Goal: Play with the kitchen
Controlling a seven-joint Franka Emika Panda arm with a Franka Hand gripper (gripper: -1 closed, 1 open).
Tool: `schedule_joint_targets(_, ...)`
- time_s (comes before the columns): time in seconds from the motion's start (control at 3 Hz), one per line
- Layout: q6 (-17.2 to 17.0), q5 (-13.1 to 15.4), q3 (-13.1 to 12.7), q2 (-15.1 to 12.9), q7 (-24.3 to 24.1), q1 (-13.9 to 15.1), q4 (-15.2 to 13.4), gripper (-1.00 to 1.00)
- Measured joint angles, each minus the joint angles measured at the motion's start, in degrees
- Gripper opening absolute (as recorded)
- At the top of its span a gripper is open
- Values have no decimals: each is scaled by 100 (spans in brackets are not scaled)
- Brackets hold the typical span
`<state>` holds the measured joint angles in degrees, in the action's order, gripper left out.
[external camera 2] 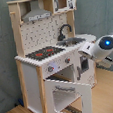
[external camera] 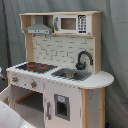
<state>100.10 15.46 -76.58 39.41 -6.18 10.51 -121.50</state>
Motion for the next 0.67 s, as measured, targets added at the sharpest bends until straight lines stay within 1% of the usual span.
schedule_joint_targets(0.33,-261,472,-153,233,134,27,1,100)
schedule_joint_targets(0.67,-407,1048,-406,378,245,91,14,100)
